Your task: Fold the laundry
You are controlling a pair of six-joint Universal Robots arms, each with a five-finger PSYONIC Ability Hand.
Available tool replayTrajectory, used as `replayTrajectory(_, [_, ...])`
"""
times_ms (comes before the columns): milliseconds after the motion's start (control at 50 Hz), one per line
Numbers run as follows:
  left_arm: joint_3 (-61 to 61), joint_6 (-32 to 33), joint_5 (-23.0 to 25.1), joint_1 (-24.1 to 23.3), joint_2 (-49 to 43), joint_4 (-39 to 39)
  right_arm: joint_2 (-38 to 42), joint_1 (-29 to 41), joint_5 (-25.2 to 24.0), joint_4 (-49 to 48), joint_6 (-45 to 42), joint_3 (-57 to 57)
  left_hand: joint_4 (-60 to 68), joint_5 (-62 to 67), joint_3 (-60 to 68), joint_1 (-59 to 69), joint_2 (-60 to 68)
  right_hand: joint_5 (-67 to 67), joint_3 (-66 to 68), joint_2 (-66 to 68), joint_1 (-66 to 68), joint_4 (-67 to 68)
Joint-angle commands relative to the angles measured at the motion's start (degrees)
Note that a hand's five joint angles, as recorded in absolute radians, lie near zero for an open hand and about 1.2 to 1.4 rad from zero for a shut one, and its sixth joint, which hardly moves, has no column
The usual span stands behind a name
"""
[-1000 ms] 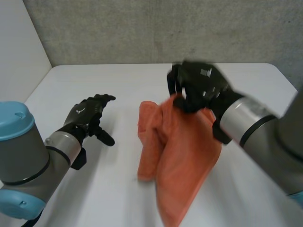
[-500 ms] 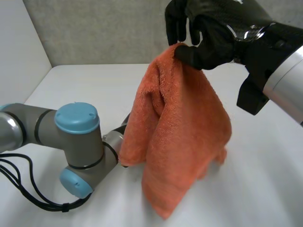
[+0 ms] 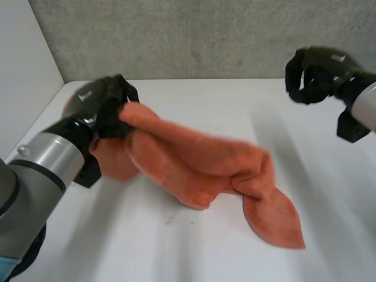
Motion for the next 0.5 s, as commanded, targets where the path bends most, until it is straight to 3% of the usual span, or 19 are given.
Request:
replayTrajectory(20, [4.1,0.3,0.1,-0.3,-16.4,-1.1,18.4,2.6,3.1,-0.2,-1.9,-7.4,10.3,11.7,10.4,13.0,10.3,13.1,12.1,12.4,22.7,11.9])
replayTrajectory(80, [6.1,1.0,0.0,-0.1,-19.9,-1.3,23.3,5.5,6.3,0.0,-2.5,-10.7,10.3,11.7,10.4,13.0,10.3,13.1,12.1,12.4,22.7,11.9])
replayTrajectory(160, [12.0,4.8,-1.5,1.8,-27.8,-1.2,23.6,6.6,9.3,0.5,-3.7,-11.5,10.3,11.7,10.4,13.0,10.3,13.1,12.1,12.4,22.7,11.9])
replayTrajectory(180, [14.0,5.8,-2.8,2.7,-29.9,-1.2,22.7,7.1,10.1,0.6,-3.9,-10.7,10.3,11.7,10.4,13.0,10.3,-0.7,-1.7,-1.4,8.9,-1.8])
replayTrajectory(200, [14.0,5.8,-2.8,2.7,-29.9,-1.2,22.7,7.1,10.1,0.6,-3.9,-10.6,10.3,11.7,10.4,13.0,10.3,-0.8,-1.8,-1.5,8.8,-2.0])
replayTrajectory(220, [15.7,6.6,-4.2,3.5,-31.4,-1.0,21.0,7.2,10.5,0.5,-4.0,-9.1,10.3,11.7,10.4,13.0,10.3,-14.5,-15.5,-15.2,-4.9,-15.6])
replayTrajectory(240, [15.8,6.6,-4.2,3.5,-31.5,-1.0,18.7,7.2,10.3,0.4,-3.8,-6.9,10.3,11.7,10.4,13.0,10.3,-23.5,-24.4,-24.1,-13.8,-24.6])
replayTrajectory(280, [19.0,7.8,-6.2,4.9,-33.5,-0.9,15.8,7.1,10.0,-0.1,-3.6,-4.1,10.3,11.7,10.4,13.0,10.3,-26.4,-27.3,-27.1,-16.7,-27.5])
replayTrajectory(360, [22.1,8.6,-7.0,5.9,-35.4,-0.9,8.8,7.4,8.9,-0.5,-3.6,1.6,10.3,11.7,10.4,13.0,10.3,-26.4,-27.4,-27.1,-16.8,-27.5])
replayTrajectory(400, [23.7,8.8,-7.0,6.1,-36.4,-0.6,1.8,7.7,6.2,-0.9,-3.5,7.4,10.3,11.7,10.4,13.0,10.3,-24.4,-25.4,-25.1,-14.8,-25.5])
replayTrajectory(460, [26.0,9.5,-7.1,6.2,-38.8,0.5,-1.5,8.2,4.4,-0.9,-3.6,10.3,10.3,11.7,10.4,13.0,10.3,-23.7,-24.7,-24.4,-14.1,-24.9])
replayTrajectory(500, [26.7,10.7,-6.8,6.4,-40.6,1.6,-7.0,9.6,0.5,-1.0,-3.9,15.3,10.3,11.7,10.4,13.0,10.3,-22.9,-23.8,-23.6,-13.2,-24.0])
